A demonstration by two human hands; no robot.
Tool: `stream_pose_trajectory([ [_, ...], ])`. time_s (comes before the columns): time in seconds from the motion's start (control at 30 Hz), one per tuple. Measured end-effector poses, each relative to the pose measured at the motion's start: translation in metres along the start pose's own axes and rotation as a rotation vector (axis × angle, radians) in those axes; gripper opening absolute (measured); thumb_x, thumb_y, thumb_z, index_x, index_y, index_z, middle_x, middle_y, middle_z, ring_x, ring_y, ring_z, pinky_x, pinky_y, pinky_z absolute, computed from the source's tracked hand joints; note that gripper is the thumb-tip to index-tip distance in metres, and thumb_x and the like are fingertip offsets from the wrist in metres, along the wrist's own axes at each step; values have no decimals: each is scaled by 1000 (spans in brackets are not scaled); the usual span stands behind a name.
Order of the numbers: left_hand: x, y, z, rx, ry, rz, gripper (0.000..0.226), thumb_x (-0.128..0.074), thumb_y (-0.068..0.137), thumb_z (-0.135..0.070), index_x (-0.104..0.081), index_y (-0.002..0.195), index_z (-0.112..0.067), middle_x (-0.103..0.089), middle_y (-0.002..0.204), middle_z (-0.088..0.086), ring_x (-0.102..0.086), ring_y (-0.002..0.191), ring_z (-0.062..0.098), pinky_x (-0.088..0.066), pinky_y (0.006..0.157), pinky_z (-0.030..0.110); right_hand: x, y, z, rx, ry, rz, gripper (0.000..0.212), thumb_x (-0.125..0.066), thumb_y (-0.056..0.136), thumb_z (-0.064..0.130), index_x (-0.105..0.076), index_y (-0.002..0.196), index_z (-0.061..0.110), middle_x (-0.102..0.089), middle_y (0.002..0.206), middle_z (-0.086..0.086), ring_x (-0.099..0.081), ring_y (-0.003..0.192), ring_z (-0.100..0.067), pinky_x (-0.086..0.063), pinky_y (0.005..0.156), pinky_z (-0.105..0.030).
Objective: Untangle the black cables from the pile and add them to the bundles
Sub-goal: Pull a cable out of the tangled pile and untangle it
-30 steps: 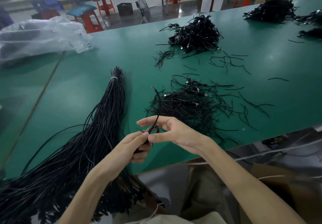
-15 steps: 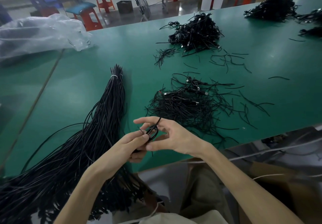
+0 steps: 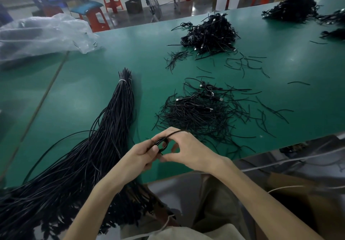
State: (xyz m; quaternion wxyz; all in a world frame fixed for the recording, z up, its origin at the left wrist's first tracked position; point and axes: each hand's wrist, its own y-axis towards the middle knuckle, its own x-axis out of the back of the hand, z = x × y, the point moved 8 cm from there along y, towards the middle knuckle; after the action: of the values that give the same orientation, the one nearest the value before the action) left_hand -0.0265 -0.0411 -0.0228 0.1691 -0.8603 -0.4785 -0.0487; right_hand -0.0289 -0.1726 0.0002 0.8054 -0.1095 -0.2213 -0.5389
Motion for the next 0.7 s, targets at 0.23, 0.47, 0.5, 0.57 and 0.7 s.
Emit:
stream_pose_trajectory([
  [0.23,0,-3,-4,-73,97,-77,37,-39,105,-50,-59,76,-35,-36,59,-13,-28,50,8,-25,45,19,1,0,-4,-28,92,-81,31,-84,84,22,-68,110,21,-71,106,9,-65,103,-7,-54,85,-33],
  [0.47,-4,-7,-2,-26,-96,-78,35,-44,101,-46,-44,82,-16,-32,65,-11,-25,51,6,-24,44,15,4,-2,-7,-28,102,-168,10,-76,89,7,-69,93,13,-73,88,4,-68,86,-13,-53,82,-34],
  [0.5,-5,-6,-4,-24,-137,-81,36,-45,104,-45,-46,80,-19,-32,65,-9,-25,50,6,-23,43,16,4,-3,-6,-27,107,-183,10,-74,89,5,-69,91,13,-74,87,4,-69,85,-13,-54,82,-34],
  [0.57,-6,-7,-7,-33,-199,-80,38,-45,106,-44,-51,73,-25,-31,65,-7,-23,49,7,-21,43,17,5,-5,-4,-27,135,-216,10,-74,89,3,-69,88,12,-74,84,5,-69,82,-13,-55,82,-35],
  [0.7,-7,-7,-7,-28,-303,-79,39,-45,98,-51,-46,73,-20,-31,64,-6,-23,48,8,-24,43,17,7,-9,4,16,145,-260,9,-75,91,8,-68,85,11,-72,82,7,-67,82,-14,-53,81,-36],
])
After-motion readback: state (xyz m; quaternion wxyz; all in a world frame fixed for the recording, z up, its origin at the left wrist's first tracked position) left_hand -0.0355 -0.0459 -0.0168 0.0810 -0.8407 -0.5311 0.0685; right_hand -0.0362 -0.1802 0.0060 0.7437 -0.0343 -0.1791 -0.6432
